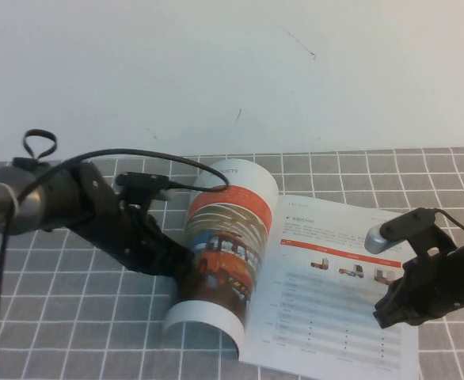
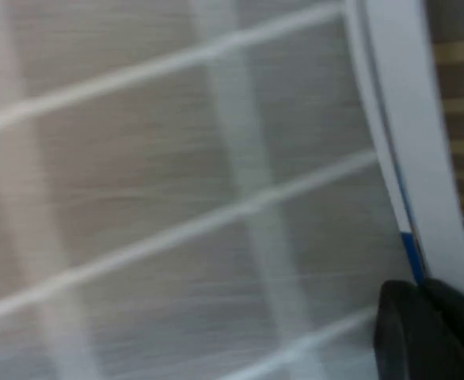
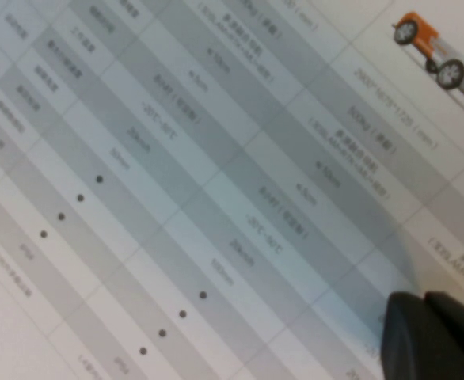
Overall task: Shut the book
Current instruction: 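Close the open booklet and leave it lying on the table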
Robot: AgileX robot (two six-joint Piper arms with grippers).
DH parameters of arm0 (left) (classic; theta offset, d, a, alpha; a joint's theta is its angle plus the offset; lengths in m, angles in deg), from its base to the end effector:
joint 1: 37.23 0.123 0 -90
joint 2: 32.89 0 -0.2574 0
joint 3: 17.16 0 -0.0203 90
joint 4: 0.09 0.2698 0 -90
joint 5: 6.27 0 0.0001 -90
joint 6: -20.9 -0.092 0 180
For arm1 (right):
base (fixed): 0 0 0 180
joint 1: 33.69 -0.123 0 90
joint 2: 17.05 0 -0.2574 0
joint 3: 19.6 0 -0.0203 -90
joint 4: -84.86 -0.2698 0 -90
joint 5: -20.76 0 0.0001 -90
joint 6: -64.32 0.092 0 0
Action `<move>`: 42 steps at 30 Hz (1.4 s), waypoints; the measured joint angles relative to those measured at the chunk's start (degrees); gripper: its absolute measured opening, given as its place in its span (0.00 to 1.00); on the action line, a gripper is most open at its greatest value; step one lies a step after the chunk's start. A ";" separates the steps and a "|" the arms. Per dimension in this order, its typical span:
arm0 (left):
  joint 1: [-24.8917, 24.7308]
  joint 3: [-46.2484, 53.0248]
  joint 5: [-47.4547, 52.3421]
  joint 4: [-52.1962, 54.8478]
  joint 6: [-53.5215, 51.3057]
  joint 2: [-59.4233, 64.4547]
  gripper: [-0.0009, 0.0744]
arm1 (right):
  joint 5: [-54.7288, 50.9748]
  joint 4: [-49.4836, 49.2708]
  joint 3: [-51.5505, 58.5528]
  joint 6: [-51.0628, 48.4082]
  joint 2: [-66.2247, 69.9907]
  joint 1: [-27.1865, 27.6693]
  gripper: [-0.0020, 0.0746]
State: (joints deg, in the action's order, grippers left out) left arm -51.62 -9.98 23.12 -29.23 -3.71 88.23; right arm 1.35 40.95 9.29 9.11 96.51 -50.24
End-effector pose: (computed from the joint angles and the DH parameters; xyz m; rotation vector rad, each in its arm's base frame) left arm 0.3778 -0.1197 0.1114 0.3821 2.6789 -0.4084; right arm 0.2995 0.1112 0.0752 -0.7574 2.6171 0.3355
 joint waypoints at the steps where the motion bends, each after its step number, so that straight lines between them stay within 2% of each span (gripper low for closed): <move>1: -1.17 0.00 0.38 -1.16 -0.63 0.00 0.01 | 0.00 -0.10 0.00 0.00 0.00 0.00 0.02; 7: -6.12 -0.97 1.31 -7.33 -3.21 -3.04 0.01 | 0.00 -0.10 0.00 -0.43 0.00 0.00 0.02; 12: -8.15 -2.39 0.96 -11.44 -5.04 -8.17 0.01 | 0.00 -0.10 -0.10 -0.66 -0.11 0.00 0.02; 15: -8.25 -2.43 0.96 -12.32 -5.58 -10.71 0.01 | 0.11 0.58 -0.10 -0.46 -0.74 0.00 0.02; 19: -8.25 -2.43 1.47 -12.41 -6.17 -14.03 0.01 | -0.11 7.88 0.25 4.42 -4.60 0.80 0.02; 26: -8.25 -2.43 3.04 -13.09 -6.60 -19.62 0.01 | -3.06 14.21 0.34 9.81 -17.96 7.82 0.02; 30: -8.25 -2.43 3.85 -19.85 -8.87 -21.01 0.01 | -5.44 14.50 -0.02 9.81 -24.05 8.66 0.02; 36: -8.75 -2.43 7.61 -33.71 -20.50 -19.99 0.01 | -8.22 12.70 -0.23 9.58 -27.95 8.66 0.02; 42: -8.75 -2.43 6.74 -33.37 -22.80 -21.50 0.01 | -13.11 9.80 -0.33 6.22 -27.46 8.66 0.02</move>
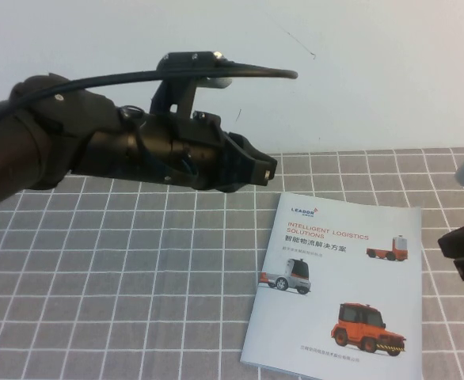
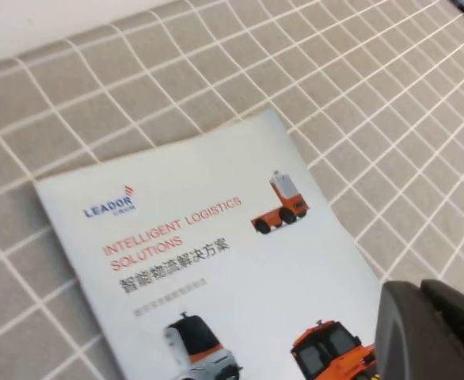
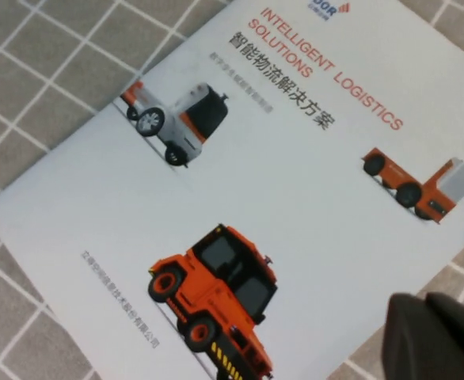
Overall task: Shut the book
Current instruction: 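Close the open booklet and leave it lying on the table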
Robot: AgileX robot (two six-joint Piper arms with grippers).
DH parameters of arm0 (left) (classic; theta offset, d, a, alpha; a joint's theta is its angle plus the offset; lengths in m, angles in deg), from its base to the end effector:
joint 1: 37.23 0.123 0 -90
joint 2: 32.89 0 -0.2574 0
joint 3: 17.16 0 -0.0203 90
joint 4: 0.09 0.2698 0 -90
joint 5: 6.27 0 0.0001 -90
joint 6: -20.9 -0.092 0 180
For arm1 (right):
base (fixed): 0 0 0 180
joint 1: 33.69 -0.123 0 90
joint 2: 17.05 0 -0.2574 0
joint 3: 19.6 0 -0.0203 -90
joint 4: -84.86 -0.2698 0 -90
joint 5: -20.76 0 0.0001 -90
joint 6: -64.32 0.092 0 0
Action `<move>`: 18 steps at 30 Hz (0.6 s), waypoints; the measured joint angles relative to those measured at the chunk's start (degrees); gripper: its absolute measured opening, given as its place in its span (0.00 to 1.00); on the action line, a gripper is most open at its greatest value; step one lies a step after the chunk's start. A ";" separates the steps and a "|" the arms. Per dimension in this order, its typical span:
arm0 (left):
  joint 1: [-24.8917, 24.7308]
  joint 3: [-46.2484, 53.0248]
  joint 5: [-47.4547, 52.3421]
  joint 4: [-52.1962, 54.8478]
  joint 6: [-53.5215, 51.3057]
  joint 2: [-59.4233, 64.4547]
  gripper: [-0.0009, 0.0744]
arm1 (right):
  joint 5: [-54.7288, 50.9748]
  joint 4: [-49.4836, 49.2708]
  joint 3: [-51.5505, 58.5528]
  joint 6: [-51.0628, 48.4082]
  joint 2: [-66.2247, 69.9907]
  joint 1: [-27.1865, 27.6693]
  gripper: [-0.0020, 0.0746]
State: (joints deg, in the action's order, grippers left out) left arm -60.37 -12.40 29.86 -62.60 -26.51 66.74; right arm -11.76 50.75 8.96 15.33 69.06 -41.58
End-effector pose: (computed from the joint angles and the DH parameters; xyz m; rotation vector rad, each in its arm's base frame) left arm 0.3260 -0.1917 0.2866 0.5817 2.1141 -0.9204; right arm 0.2830 0.0673 0.2160 -0.6990 2.3487 0.2935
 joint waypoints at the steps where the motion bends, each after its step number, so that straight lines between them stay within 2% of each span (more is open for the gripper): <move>1: 0.00 0.00 -0.25 1.50 0.00 -0.80 0.01 | -0.10 -0.84 -0.02 -0.85 0.68 0.00 0.02; 12: 0.00 0.00 2.22 25.93 14.31 -13.90 0.01 | 2.07 -3.84 -0.22 -6.28 19.14 0.00 0.02; 18: 0.00 2.48 4.02 30.67 16.90 -23.59 0.01 | 4.55 -3.74 -0.22 -7.44 23.39 -0.22 0.02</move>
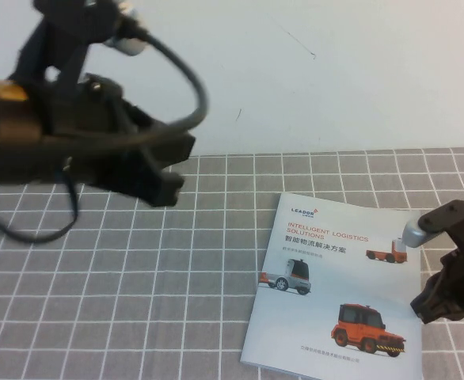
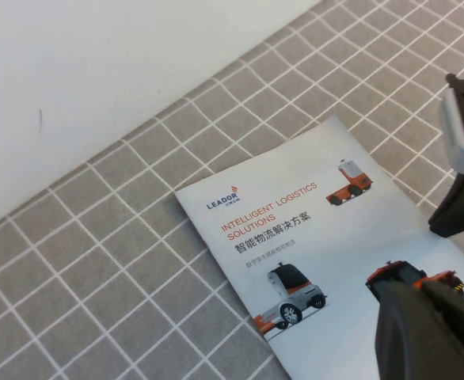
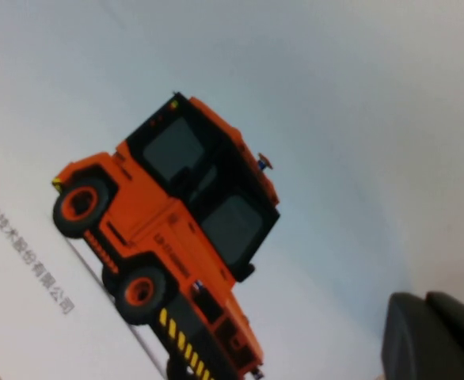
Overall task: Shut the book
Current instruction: 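Close the open booklet and leave it lying on the table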
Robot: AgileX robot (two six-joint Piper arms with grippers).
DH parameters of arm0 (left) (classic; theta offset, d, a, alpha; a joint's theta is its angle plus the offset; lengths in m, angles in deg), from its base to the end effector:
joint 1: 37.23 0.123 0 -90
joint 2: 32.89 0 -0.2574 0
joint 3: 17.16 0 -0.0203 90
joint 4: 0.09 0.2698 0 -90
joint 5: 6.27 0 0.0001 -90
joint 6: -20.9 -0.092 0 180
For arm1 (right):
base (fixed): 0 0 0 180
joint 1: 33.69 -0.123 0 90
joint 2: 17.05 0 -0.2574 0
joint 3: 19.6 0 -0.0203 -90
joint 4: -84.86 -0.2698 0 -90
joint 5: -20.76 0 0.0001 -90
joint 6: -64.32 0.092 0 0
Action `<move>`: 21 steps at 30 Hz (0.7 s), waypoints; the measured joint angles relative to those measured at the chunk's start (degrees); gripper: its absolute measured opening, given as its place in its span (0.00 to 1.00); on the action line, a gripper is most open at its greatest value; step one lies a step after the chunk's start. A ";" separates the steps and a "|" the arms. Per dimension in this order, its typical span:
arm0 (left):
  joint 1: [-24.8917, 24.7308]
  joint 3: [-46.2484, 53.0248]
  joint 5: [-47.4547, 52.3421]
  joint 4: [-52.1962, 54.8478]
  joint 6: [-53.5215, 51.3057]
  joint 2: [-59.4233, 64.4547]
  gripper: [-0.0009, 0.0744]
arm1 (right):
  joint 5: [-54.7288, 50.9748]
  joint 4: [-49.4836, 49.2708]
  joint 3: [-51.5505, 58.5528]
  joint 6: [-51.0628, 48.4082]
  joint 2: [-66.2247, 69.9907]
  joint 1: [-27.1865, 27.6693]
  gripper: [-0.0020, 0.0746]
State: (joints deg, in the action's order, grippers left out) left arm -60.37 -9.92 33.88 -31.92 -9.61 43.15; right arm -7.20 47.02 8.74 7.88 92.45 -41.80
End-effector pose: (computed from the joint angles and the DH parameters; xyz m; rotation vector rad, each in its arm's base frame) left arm 0.2444 -0.1385 0.3826 0.7157 1.9624 -0.5516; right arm 0.3044 0.0702 0.0962 -0.7811 2.6390 0.3444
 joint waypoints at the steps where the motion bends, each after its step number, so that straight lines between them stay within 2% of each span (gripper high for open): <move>1: 0.00 1.08 0.00 0.40 0.03 -1.87 0.01 | 0.25 0.01 0.00 0.00 0.00 -0.11 0.02; 8: 0.00 13.07 -5.24 1.92 -0.45 -15.83 0.01 | -0.26 2.08 -1.61 0.08 -8.20 -0.23 0.02; 21: 0.00 35.95 -21.46 5.25 -6.43 -38.65 0.01 | -8.81 10.94 -6.80 4.74 -42.00 -0.23 0.02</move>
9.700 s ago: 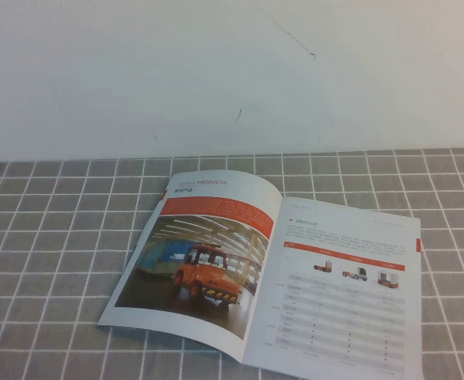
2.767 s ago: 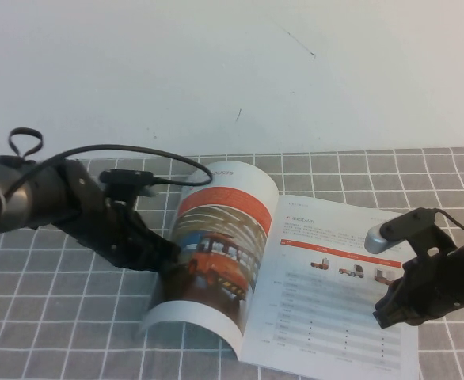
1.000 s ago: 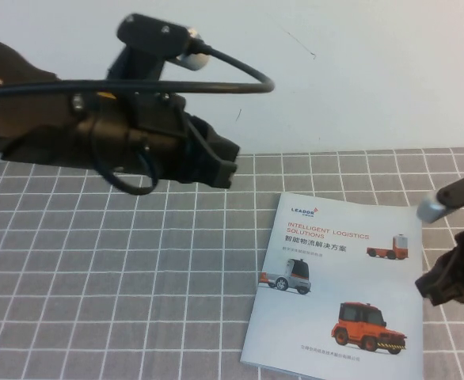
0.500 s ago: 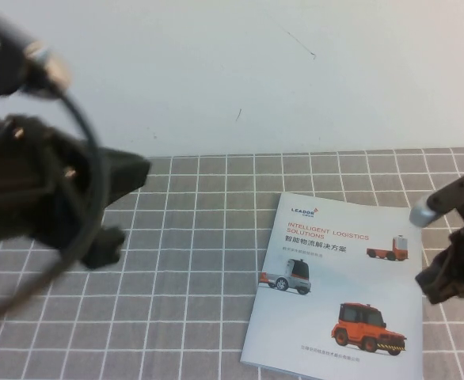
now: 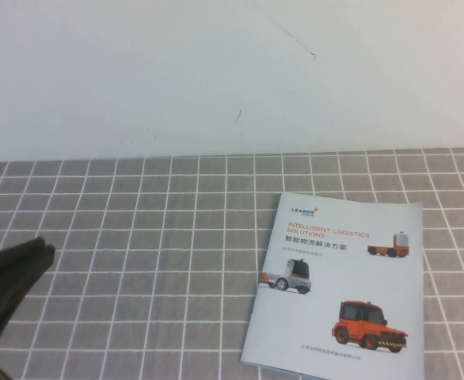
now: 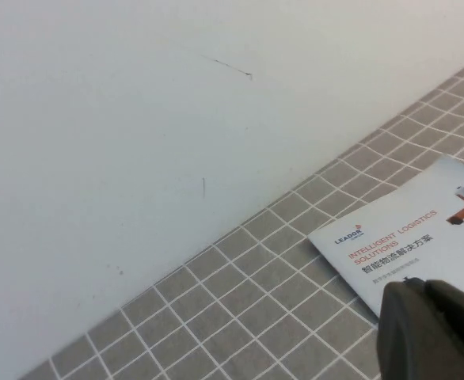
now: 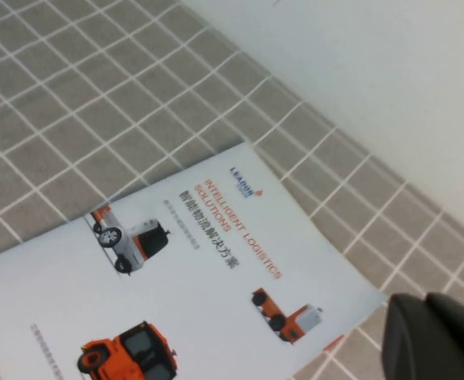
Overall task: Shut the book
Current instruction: 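Close the open booklet and leave it lying on the table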
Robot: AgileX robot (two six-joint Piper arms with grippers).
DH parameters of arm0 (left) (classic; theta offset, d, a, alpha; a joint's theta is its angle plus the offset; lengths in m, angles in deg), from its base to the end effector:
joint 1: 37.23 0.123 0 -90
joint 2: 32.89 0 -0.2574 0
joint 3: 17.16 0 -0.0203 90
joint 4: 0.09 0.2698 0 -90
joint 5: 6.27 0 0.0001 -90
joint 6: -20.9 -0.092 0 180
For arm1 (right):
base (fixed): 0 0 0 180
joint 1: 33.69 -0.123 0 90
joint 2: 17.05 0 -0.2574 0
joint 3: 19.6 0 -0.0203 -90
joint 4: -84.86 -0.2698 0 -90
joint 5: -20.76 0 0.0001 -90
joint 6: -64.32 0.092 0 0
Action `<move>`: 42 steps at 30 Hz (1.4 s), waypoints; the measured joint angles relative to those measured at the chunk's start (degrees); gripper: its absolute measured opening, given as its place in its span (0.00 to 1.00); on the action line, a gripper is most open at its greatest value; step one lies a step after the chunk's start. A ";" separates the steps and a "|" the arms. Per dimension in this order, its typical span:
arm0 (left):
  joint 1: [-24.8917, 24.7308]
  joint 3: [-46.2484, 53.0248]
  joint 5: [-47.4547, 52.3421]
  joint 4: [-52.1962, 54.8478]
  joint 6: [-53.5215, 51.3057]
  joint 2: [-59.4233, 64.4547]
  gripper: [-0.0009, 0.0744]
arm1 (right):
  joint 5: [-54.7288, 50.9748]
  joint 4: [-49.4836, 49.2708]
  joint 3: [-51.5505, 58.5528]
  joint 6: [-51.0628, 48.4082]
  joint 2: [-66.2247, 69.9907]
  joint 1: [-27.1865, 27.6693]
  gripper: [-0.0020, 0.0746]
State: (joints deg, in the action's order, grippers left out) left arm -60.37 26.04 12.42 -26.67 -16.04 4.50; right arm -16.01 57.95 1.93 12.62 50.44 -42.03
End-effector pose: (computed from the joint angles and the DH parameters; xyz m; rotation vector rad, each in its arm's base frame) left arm 0.1315 -0.0706 0.3316 0.6110 1.5933 -0.2727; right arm 0.2391 0.0603 0.3378 -0.8370 1.9462 0.0740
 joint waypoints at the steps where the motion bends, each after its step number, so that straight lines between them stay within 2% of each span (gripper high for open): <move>1: 0.00 1.51 -1.24 0.00 0.00 -1.03 0.01 | -0.81 1.34 0.00 1.06 -2.07 0.00 0.02; 9: 0.00 8.94 -4.68 0.11 0.00 -3.72 0.01 | -8.62 12.30 3.77 10.85 -20.50 0.00 0.02; 17: 0.00 15.03 -13.81 0.11 0.00 -3.77 0.01 | -12.10 14.30 16.52 16.30 -37.42 0.00 0.02; 24: 0.00 18.26 -15.19 0.00 -1.62 -3.77 0.01 | -13.61 13.80 26.02 20.62 -49.62 0.00 0.02; 42: 0.00 19.30 -14.95 -0.09 -1.63 -3.77 0.01 | -13.63 10.81 29.64 21.98 -52.65 0.00 0.02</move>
State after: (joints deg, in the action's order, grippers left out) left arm -60.37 45.33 -2.53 -26.77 -17.67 0.73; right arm -29.64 68.76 31.57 34.60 -2.21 -42.03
